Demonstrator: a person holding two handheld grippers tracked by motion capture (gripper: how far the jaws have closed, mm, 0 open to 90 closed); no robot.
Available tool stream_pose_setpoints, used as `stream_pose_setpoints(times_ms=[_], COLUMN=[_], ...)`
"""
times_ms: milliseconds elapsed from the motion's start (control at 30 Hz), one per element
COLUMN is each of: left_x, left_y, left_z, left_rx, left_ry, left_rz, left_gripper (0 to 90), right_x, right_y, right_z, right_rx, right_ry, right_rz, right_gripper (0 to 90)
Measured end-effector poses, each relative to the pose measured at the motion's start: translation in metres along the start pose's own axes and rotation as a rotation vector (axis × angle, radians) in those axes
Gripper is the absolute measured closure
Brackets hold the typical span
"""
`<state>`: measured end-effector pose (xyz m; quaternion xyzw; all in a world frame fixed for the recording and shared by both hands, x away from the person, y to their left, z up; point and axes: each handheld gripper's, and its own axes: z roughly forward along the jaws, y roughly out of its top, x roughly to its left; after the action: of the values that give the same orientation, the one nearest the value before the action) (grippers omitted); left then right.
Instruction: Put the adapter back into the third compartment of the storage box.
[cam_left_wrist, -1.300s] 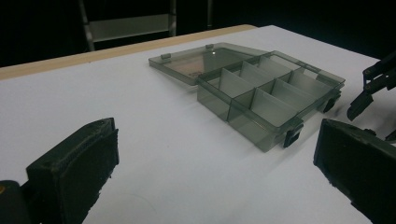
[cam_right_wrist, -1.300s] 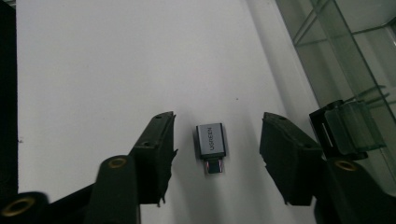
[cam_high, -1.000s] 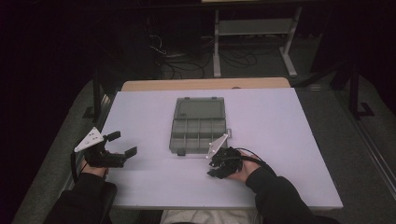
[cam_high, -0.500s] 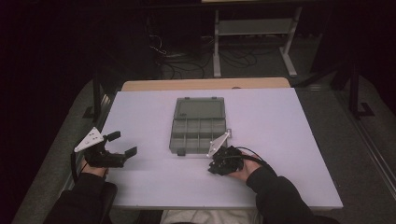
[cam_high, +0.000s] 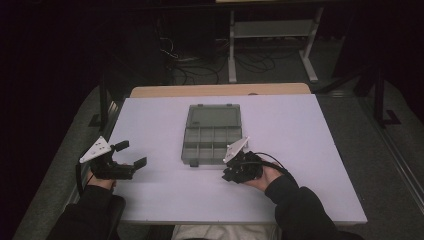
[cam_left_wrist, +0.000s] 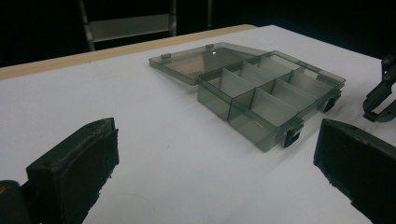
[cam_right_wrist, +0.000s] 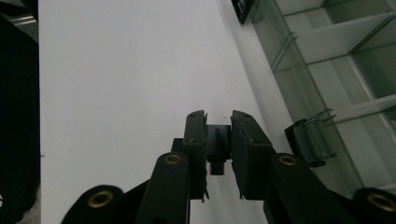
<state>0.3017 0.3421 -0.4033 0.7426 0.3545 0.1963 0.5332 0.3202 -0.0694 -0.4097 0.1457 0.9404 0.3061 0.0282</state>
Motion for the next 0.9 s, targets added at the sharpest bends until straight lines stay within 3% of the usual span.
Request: stream_pose_setpoints(times_ms=[900], left_x=[0.0], left_y=[0.0], left_z=[0.0], left_rx=[0.0], left_ry=[-0.001], left_rz=[0.0], left_gripper=[0.0], right_x=[-0.017], right_y=[0.02], right_z=[-0.035], right_rx=[-0.047], right_ry=[-0.045], right_rz=[0.01], right_gripper=[75.2])
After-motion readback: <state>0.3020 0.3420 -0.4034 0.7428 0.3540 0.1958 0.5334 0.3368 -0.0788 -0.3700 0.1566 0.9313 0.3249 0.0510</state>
